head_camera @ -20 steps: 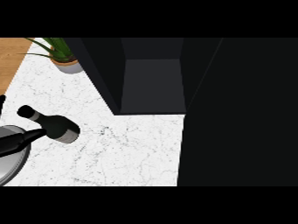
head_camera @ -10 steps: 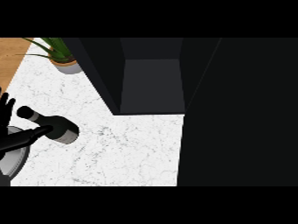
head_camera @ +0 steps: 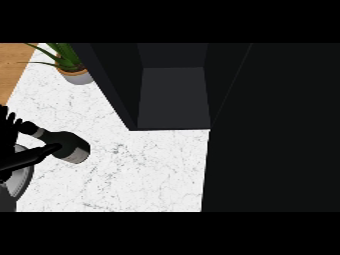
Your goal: Pick up the wine, place it into the cabinet and close the cabinet
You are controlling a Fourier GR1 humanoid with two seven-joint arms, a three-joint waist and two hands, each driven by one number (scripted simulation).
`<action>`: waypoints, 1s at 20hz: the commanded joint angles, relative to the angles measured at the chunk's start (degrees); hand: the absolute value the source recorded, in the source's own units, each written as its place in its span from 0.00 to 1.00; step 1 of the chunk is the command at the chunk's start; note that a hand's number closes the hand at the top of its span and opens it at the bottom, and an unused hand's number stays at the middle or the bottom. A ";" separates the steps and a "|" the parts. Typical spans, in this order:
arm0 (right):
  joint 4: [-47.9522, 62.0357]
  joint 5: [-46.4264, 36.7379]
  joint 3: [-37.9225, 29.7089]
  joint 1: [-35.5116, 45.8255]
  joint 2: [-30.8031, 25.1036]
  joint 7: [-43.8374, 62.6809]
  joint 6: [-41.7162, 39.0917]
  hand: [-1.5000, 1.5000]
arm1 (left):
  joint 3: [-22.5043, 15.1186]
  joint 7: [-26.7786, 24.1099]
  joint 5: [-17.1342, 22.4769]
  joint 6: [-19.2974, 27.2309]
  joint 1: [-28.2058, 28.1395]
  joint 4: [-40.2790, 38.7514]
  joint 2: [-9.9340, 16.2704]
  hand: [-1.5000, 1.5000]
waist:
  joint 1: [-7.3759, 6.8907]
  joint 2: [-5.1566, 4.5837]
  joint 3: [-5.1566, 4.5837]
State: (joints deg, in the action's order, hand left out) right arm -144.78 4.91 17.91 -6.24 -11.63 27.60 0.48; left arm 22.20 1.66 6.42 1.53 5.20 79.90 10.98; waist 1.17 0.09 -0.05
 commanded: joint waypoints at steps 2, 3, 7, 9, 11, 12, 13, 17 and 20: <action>-14.10 6.40 -1.77 -3.55 -1.03 5.82 0.08 0.00 | -0.14 -4.50 -0.18 -1.27 1.39 -6.06 -0.04 0.00 | -0.12 0.00 0.02; -13.89 4.28 0.68 -5.59 -0.40 2.70 -0.37 0.00 | 1.59 -9.38 0.35 -2.80 0.59 -11.58 0.39 0.00 | 0.56 0.00 -0.03; -14.89 5.73 -1.39 -1.07 -1.24 8.58 0.77 0.00 | 0.56 -11.62 0.46 -4.66 2.27 -15.75 0.10 0.00 | 0.00 -0.05 -0.07; -10.70 4.37 -0.48 0.95 0.59 6.63 1.21 0.00 | -0.42 -11.74 -0.14 -4.76 1.18 -16.16 -0.49 0.00 | -0.65 -0.04 -0.01; -14.00 2.70 1.30 -3.21 0.90 6.04 1.67 0.00 | -0.84 -13.75 -0.90 -3.92 2.13 -17.99 -1.29 0.00 | -0.08 0.07 0.00; -13.40 3.38 1.78 -3.40 0.14 5.51 0.37 0.00 | 1.00 -16.02 0.50 -5.96 3.40 -22.95 0.35 0.00 | 0.08 -0.02 -0.03; -14.74 4.04 0.94 -4.81 -0.43 4.88 -0.04 0.00 | -1.09 -16.36 -0.96 -4.48 0.65 -20.13 -2.62 0.00 | 0.02 0.11 0.02; -15.75 1.58 3.84 -3.07 0.83 7.35 2.14 0.00 | -0.34 -17.85 -0.55 -4.64 4.57 -25.34 -1.64 0.00 | 0.20 0.11 -0.04; -13.15 5.04 -0.28 -5.04 -0.90 3.85 -0.83 0.00 | 0.10 -20.69 -0.28 -5.56 3.56 -27.33 -0.87 0.00 | -0.32 0.00 0.04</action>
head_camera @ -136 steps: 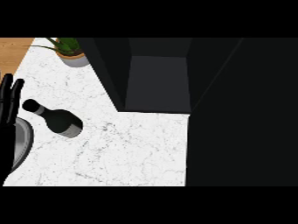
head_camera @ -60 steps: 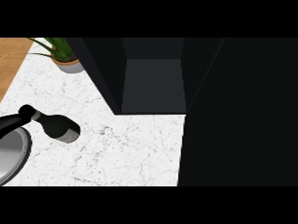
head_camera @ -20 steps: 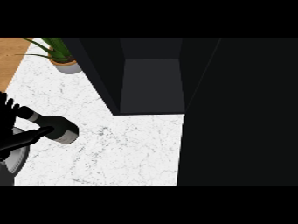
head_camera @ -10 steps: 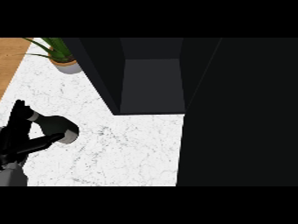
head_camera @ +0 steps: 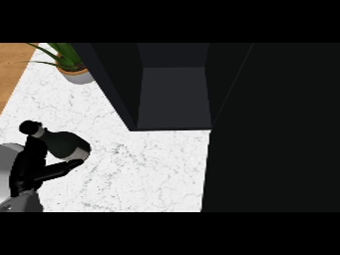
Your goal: Pick up the wine, place it into the cabinet and close the cabinet
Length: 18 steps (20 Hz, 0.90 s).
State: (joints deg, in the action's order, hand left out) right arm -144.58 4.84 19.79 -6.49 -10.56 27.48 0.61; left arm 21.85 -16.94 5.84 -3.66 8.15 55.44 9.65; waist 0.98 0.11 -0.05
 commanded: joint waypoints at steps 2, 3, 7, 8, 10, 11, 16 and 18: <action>-14.58 2.29 1.41 -3.18 -0.04 5.27 1.19 0.00 | 2.49 -1.39 2.81 -1.95 2.68 -6.45 1.10 0.00 | 0.30 0.06 -0.03; -13.33 1.30 1.76 -2.87 -0.29 5.19 1.04 0.00 | 3.12 -4.35 3.78 -2.28 2.99 -7.88 -0.09 0.00 | 0.15 0.01 -0.04; -14.81 2.26 1.03 -4.99 -1.47 4.40 0.45 0.00 | 3.38 -7.42 4.17 -0.70 3.33 -9.63 -2.19 0.00 | 0.18 0.05 0.00; -15.80 2.54 1.65 -5.85 -1.63 4.94 0.64 0.00 | 2.78 -6.43 4.08 0.85 5.90 -10.02 -3.90 0.00 | 0.65 0.10 0.00; -14.03 2.20 1.16 -3.87 -1.20 3.74 0.63 0.00 | 4.32 -9.84 5.66 -2.75 3.64 -12.61 -2.36 0.00 | 0.19 -0.03 -0.04; -11.29 2.20 -0.24 -1.27 -0.91 4.39 0.98 0.00 | 5.69 -6.07 8.02 -3.00 6.81 -12.31 -0.87 0.00 | -0.23 -0.08 -0.01; -15.20 2.60 1.11 -3.83 -2.15 6.51 0.94 0.00 | 6.37 -11.33 9.71 -5.38 6.60 -16.18 -3.13 0.00 | 0.15 0.01 -0.04; -10.46 3.98 -0.57 -3.70 -1.26 1.95 -0.15 0.00 | 7.84 -9.32 10.60 -4.46 12.97 -21.20 0.42 0.00 | 0.27 -0.21 -0.01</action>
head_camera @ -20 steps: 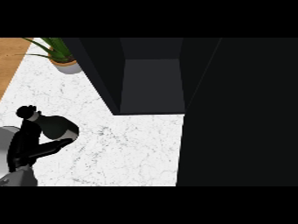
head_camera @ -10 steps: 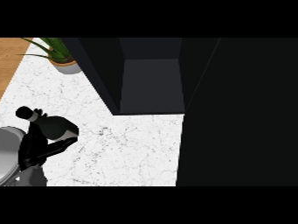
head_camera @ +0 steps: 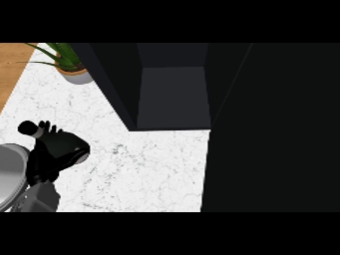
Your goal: Pick up the wine, place it into the cabinet and close the cabinet
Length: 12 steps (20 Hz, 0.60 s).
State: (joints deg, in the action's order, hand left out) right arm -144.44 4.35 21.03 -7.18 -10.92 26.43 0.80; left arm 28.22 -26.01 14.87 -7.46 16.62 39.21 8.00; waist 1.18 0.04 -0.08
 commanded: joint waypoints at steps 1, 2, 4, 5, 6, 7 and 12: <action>-14.38 1.92 -0.09 -3.86 -1.41 5.69 0.57 0.00 | 0.97 -1.66 2.10 -4.25 -1.19 -2.38 1.23 0.00 | -0.23 0.09 0.02; -15.47 5.25 -2.23 -4.73 -2.08 6.12 0.10 0.00 | 0.56 0.43 2.45 -2.48 0.44 -1.54 -0.34 0.00 | -0.10 0.15 0.06; -14.79 3.33 -0.49 -2.87 -1.27 6.80 0.89 0.00 | 0.38 -2.11 1.53 -2.88 3.09 -5.98 0.48 0.00 | 0.22 -0.04 -0.03; -12.28 2.95 -1.08 -4.51 -1.18 2.97 -0.25 0.00 | -0.22 -2.52 1.63 -2.64 2.50 -4.58 -0.04 0.00 | -0.24 0.03 0.05; -12.49 5.86 -4.05 -3.34 -1.93 4.11 -0.74 0.00 | -0.87 -3.43 0.93 -1.62 1.34 -2.71 -0.35 0.00 | -0.51 0.05 0.08; -15.43 4.21 -1.14 -7.25 -2.19 3.04 -1.16 0.00 | -0.14 -1.40 1.89 -2.20 2.59 -3.62 0.54 0.00 | 0.12 0.19 0.08; -12.39 2.46 0.46 -3.56 -0.34 3.85 -0.32 0.00 | -0.73 -1.11 2.45 -2.21 5.98 -5.72 0.23 1.00 | -0.35 0.10 0.04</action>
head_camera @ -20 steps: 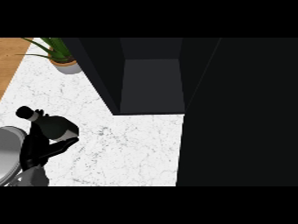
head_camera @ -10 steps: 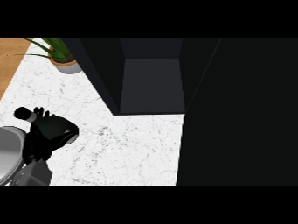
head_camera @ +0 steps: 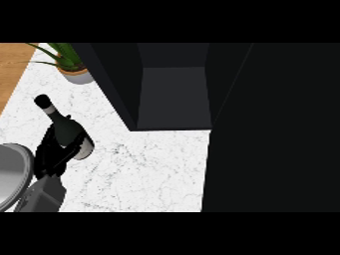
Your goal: Pick up the wine, place it into the cabinet and close the cabinet
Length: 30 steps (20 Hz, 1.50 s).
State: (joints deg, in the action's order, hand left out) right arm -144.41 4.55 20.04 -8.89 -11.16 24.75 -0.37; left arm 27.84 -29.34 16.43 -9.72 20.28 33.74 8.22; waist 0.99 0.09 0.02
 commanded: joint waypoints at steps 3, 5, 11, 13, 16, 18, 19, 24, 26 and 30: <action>-12.47 7.39 -3.48 -5.32 -1.83 2.35 -1.90 0.00 | -1.69 -3.69 -2.31 1.90 1.58 -3.03 0.99 1.00 | 0.36 -0.10 -0.03; -13.11 7.21 -3.65 -3.23 -1.36 5.47 -0.80 0.00 | -1.88 -5.78 -2.49 2.93 1.63 -3.01 0.17 1.00 | 0.10 -0.10 -0.06; -10.37 5.73 -3.50 -5.27 -0.72 2.17 -1.30 0.00 | -7.32 -10.36 -4.30 -3.10 -6.22 3.64 -4.83 1.00 | -0.75 0.34 0.07; -12.38 5.98 -3.74 -4.20 -1.24 5.07 -0.66 0.00 | -9.39 -13.24 -5.23 -6.11 -9.60 6.56 -6.12 1.00 | -0.91 0.51 0.06; -14.16 6.13 -3.77 -3.83 -1.70 5.94 -1.08 0.00 | -10.43 -14.55 -5.23 -7.80 -13.81 12.19 -4.96 1.00 | -1.07 0.49 0.06; -12.45 2.63 -1.06 -3.93 0.06 4.25 0.07 0.00 | -11.83 -13.08 -4.32 -9.08 -14.72 17.00 -6.44 1.00 | -1.08 0.52 0.05; -10.91 2.92 -2.02 -3.28 0.26 3.40 0.08 0.00 | -13.03 -13.44 -4.70 -8.57 -16.76 19.75 -7.94 1.00 | -1.21 0.40 0.06; -13.07 4.44 -1.73 -4.66 -0.98 4.67 -0.76 0.00 | -17.89 -4.27 -1.03 -8.46 -19.10 32.23 -8.16 1.00 | -0.96 0.67 0.12; -9.73 5.27 -3.15 -3.65 -0.38 2.86 -1.06 0.00 | -24.31 -3.12 1.85 -2.35 -18.38 34.49 -8.18 1.00 | -0.72 0.30 0.06; -10.37 5.72 -3.29 -2.18 -0.21 4.27 -0.75 0.00 | -29.57 4.51 2.52 1.56 -23.21 47.44 -8.21 1.00 | -1.07 0.38 0.07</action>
State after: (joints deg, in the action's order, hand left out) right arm -144.08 4.90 17.83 -9.58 -10.78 24.01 -1.49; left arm 3.88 -30.32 17.06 -12.26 -0.72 71.94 0.25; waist 0.00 0.54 0.10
